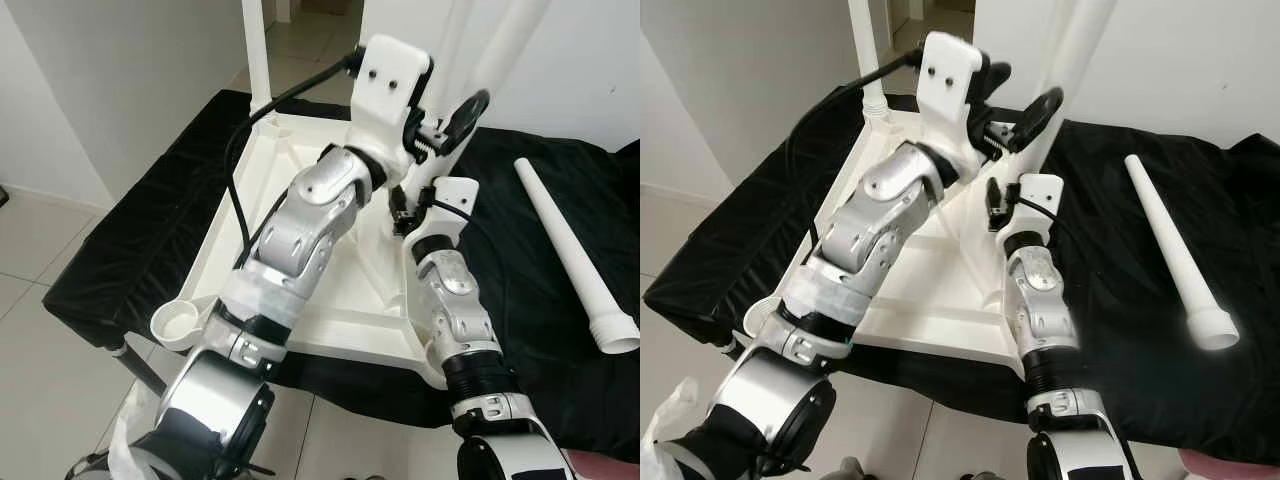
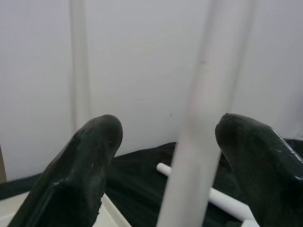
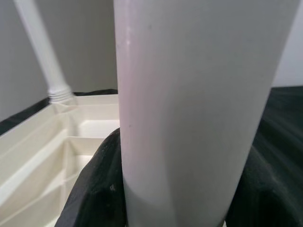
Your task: Building children table
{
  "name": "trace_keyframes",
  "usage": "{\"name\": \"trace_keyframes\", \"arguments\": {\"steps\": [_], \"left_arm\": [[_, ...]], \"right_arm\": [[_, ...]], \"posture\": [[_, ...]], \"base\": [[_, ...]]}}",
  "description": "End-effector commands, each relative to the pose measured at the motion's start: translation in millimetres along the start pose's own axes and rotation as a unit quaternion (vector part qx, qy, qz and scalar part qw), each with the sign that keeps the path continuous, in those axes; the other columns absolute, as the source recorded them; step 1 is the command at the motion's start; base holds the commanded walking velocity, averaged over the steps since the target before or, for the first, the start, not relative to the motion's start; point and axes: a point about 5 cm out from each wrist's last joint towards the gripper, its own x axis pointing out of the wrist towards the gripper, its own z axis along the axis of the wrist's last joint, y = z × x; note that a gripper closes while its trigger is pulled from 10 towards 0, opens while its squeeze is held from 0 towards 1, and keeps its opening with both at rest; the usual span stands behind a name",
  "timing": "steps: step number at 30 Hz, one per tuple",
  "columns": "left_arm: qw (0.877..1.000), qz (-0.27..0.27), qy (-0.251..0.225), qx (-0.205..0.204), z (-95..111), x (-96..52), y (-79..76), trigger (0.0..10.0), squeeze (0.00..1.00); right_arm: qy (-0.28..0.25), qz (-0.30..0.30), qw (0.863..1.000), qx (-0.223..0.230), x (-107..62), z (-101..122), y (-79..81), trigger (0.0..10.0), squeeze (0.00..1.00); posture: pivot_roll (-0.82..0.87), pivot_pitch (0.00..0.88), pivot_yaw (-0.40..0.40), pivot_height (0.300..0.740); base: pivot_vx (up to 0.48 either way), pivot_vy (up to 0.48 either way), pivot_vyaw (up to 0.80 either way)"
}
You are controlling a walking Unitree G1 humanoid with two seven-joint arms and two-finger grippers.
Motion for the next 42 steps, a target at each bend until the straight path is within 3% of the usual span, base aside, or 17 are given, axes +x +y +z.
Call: {"name": "trace_keyframes", "arguments": {"steps": [1,8,12,22,27,29,31,36,42], "left_arm": [[1.0,0.002,-0.008,-0.011,2,-3.7,1.0,10.0,0.0],[1.0,0.018,0.006,-0.011,-8,-19.4,6.7,10.0,0.0],[0.999,0.02,0.024,0.042,-19,-33.7,8.2,10.0,0.0],[0.998,0.021,0.045,0.037,-34,-50.6,8.0,10.0,0.0],[0.994,-0.026,0.087,0.066,-59,-71.7,-3.5,10.0,0.0],[0.991,-0.048,0.102,0.073,-68,-78.8,-7.9,10.0,0.0],[0.981,-0.087,0.146,0.09,-88,-91.5,-14.6,10.0,0.0],[0.965,-0.123,0.21,0.098,-112,-107.9,-21.1,10.0,0.0],[0.952,-0.143,0.238,0.128,-124,-119.3,-22.4,10.0,0.0]], "right_arm": [[0.003,-0.01,1.0,0.003,-2.9,-1,-5.2,10.0,0.0],[0.008,-0.03,1.0,0.004,-8.8,-2,-14.8,10.0,0.0],[0.011,-0.037,0.999,-0.01,-14.4,-4,-19.4,10.0,0.0],[0.012,-0.042,0.999,-0.02,-20.4,-5,-24.0,10.0,0.0],[0.004,-0.042,0.999,-0.025,-16.4,0,-22.3,10.0,0.0],[0.001,-0.041,0.999,-0.025,-14.7,2,-21.2,10.0,0.0],[-0.002,-0.039,0.999,-0.026,-12.8,4,-20.0,10.0,0.0],[-0.003,-0.039,0.999,-0.03,-12.7,5,-22.2,10.0,0.0],[-0.002,-0.042,0.999,-0.034,-12.3,6,-25.2,10.0,0.0]], "posture": [[0.0,0.092,-0.017,0.74],[0.0,0.099,-0.02,0.74],[-0.01,0.102,-0.02,0.74],[0.0,0.105,-0.019,0.74],[0.0,0.105,-0.018,0.74],[0.0,0.105,-0.018,0.74],[0.0,0.103,-0.022,0.74],[0.0,0.101,-0.025,0.74],[0.0,0.101,-0.028,0.74]], "base": [[0.0,0.0,0.0],[0.0,0.0,0.0],[0.0,0.0,0.0],[0.0,0.0,0.0],[0.0,0.0,0.0],[0.0,0.0,0.0],[0.0,0.0,0.0],[0.0,0.0,0.0],[0.0,0.0,0.0]]}}
